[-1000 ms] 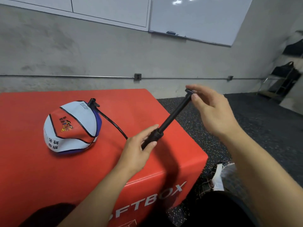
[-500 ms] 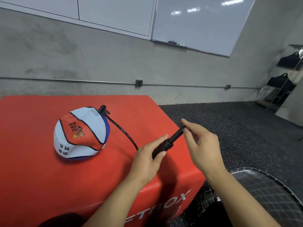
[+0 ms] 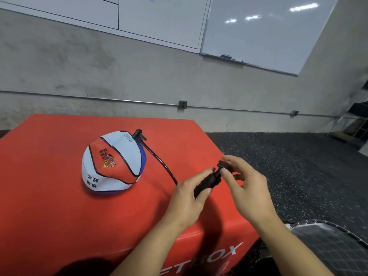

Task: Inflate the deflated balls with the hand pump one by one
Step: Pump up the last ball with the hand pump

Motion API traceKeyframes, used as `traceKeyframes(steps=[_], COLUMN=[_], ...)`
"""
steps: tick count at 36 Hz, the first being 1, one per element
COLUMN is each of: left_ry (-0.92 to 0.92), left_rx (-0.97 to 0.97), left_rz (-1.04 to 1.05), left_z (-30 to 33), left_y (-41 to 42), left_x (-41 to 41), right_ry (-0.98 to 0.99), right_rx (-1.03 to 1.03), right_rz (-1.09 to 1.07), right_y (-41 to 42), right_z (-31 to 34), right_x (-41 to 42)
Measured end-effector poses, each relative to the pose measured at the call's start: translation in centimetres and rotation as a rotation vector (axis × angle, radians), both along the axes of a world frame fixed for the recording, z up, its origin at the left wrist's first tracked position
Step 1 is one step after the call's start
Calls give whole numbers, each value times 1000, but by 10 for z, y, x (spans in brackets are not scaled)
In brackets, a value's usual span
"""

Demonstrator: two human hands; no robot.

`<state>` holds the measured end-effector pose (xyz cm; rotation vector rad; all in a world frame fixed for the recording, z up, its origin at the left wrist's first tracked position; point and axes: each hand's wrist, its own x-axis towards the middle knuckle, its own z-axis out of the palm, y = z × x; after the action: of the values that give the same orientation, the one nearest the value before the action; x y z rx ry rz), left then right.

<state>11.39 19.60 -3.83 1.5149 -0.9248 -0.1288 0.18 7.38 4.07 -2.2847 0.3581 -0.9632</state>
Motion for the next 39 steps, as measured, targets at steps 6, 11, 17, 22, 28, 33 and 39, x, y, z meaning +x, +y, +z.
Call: traceKeyframes(steps=[6,11,17,22,28,33,39], left_ry=[-11,-5,2,24,54,36,15], left_rx=[17,9,20,7,-18,-23,-25], left_rz=[-16,-24,-26,-17,4,7,17], left_z=[2,2,-1,-2,-2,2,10], left_y=[4,5,5,5,4,4,7], left_x=[-3,-3,-1,1,4,-1,-8], right_ry=[-139,-207,-275,-283,-275,-230,-178], right_rx=[66,71,53,79,70,87,106], right_rz=[-35,-75,-143,-115,-44,-31,8], right_y=[-10,-23,-15,-4,10,12,13], right_z=[34,66,57,25,-4,-27,-22], right_x=[-7,-13,-12,6,17,17,12])
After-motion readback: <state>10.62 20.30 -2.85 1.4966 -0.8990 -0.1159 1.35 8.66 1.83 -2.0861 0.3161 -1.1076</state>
